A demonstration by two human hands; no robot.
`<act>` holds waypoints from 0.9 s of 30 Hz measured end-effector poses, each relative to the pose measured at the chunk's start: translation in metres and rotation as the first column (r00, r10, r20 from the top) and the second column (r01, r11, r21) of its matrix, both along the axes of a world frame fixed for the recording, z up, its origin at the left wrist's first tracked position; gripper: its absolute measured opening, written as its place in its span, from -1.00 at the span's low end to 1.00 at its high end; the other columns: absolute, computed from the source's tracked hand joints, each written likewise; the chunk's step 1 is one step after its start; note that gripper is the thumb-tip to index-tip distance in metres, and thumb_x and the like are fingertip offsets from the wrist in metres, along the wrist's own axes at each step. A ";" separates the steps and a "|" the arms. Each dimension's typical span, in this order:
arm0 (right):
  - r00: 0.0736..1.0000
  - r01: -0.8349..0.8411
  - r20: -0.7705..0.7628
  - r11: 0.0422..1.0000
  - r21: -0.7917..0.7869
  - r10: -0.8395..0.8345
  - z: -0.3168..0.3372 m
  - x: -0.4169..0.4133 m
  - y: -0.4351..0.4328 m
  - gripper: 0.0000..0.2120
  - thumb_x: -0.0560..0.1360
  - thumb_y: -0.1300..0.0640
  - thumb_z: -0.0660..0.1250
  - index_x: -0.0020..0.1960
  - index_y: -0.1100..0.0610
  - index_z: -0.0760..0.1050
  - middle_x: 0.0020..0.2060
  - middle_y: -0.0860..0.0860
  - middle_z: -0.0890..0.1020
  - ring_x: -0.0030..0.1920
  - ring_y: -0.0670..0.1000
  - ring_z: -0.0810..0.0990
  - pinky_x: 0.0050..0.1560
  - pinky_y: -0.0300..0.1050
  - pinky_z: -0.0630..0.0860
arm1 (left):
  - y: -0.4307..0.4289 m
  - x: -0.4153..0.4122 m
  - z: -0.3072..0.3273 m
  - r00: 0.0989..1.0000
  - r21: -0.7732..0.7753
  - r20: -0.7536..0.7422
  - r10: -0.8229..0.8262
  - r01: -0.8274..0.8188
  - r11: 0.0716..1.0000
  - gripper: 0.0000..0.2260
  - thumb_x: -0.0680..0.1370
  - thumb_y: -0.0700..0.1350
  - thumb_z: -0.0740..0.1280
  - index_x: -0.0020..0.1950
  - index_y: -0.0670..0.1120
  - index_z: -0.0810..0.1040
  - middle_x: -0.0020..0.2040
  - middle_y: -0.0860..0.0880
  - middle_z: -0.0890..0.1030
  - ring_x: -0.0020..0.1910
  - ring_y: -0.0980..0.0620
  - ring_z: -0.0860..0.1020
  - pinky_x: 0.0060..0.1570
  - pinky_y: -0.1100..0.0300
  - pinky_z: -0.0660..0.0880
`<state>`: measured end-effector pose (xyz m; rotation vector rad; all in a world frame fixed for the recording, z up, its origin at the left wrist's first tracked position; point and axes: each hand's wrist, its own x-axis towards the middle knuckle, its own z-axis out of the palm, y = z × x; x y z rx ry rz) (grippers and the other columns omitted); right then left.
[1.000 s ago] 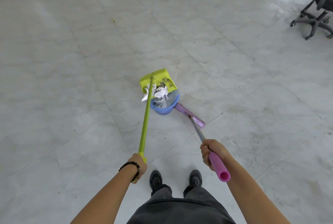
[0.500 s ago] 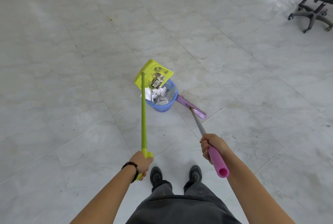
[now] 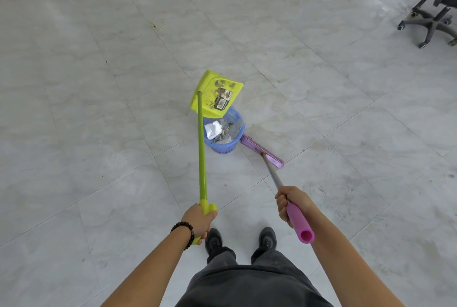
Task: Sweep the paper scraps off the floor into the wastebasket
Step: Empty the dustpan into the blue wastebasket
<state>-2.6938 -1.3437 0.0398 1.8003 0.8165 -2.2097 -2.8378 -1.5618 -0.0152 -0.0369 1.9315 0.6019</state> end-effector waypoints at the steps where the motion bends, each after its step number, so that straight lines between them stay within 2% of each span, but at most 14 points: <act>1: 1.000 -0.006 -0.002 1.000 0.006 0.006 0.000 -0.001 0.000 -0.80 0.47 0.33 0.20 -0.31 0.17 0.36 -0.58 0.00 0.42 -0.66 -0.10 0.36 -0.67 -0.30 0.34 | 0.000 -0.002 0.001 1.000 -0.001 -0.017 -0.003 0.003 1.000 -0.69 0.60 0.09 0.27 0.02 -0.18 0.43 -0.30 -0.11 0.50 -0.50 0.02 0.41 -0.52 0.25 0.39; 4: 1.000 -0.010 -0.007 1.000 0.020 0.010 -0.001 -0.003 -0.001 -0.82 0.47 0.32 0.20 -0.30 0.18 0.37 -0.58 0.00 0.43 -0.66 -0.10 0.37 -0.66 -0.30 0.36 | 0.001 -0.010 0.004 1.000 0.000 -0.030 -0.008 0.008 1.000 -0.68 0.60 0.08 0.27 0.05 -0.19 0.43 -0.29 -0.11 0.50 -0.51 0.02 0.41 -0.52 0.26 0.39; 8: 1.000 -0.010 -0.011 1.000 0.025 0.010 -0.001 -0.003 -0.001 -0.83 0.48 0.32 0.20 -0.29 0.18 0.38 -0.58 0.01 0.43 -0.65 -0.10 0.37 -0.66 -0.30 0.36 | 0.003 -0.007 0.005 1.000 -0.014 0.009 -0.021 0.022 1.000 -0.73 0.60 0.03 0.29 -0.06 -0.18 0.44 -0.32 -0.10 0.49 -0.53 0.02 0.41 -0.54 0.27 0.38; 13: 1.000 -0.011 -0.010 1.000 0.019 0.011 -0.001 -0.002 0.002 -0.81 0.48 0.32 0.20 -0.31 0.18 0.37 -0.58 0.00 0.43 -0.65 -0.11 0.37 -0.67 -0.28 0.34 | 0.008 -0.006 0.009 0.989 -0.085 0.118 -0.093 0.103 0.991 -0.87 0.53 -0.22 0.33 -0.20 -0.18 0.44 -0.38 -0.09 0.46 -0.53 0.03 0.39 -0.54 0.27 0.35; 16: 1.000 -0.006 -0.017 1.000 0.026 0.007 -0.001 -0.002 0.003 -0.81 0.48 0.32 0.20 -0.30 0.18 0.38 -0.57 0.00 0.43 -0.65 -0.10 0.37 -0.67 -0.28 0.35 | 0.012 -0.012 0.020 0.986 -0.095 0.105 -0.130 0.140 0.986 -0.90 0.50 -0.28 0.27 -0.22 -0.18 0.45 -0.37 -0.10 0.48 -0.52 0.02 0.40 -0.54 0.28 0.35; 23: 0.999 0.027 -0.041 0.999 0.022 -0.026 0.001 -0.012 0.001 -0.82 0.49 0.31 0.20 -0.28 0.19 0.38 -0.57 0.01 0.46 -0.65 -0.10 0.40 -0.67 -0.28 0.38 | 0.040 -0.035 0.072 0.996 0.074 0.045 -0.072 0.069 0.995 -0.86 0.52 -0.27 0.27 -0.24 -0.17 0.43 -0.38 -0.08 0.45 -0.54 0.04 0.39 -0.57 0.30 0.31; 27: 0.990 0.081 -0.115 0.997 0.018 -0.078 0.008 -0.018 0.003 -0.83 0.52 0.30 0.19 -0.25 0.21 0.38 -0.54 0.03 0.48 -0.63 -0.10 0.43 -0.66 -0.28 0.40 | 0.059 -0.052 0.106 1.000 0.192 -0.002 -0.017 0.017 0.981 -0.87 0.52 -0.26 0.28 -0.23 -0.17 0.44 -0.38 -0.07 0.45 -0.56 0.06 0.39 -0.58 0.31 0.30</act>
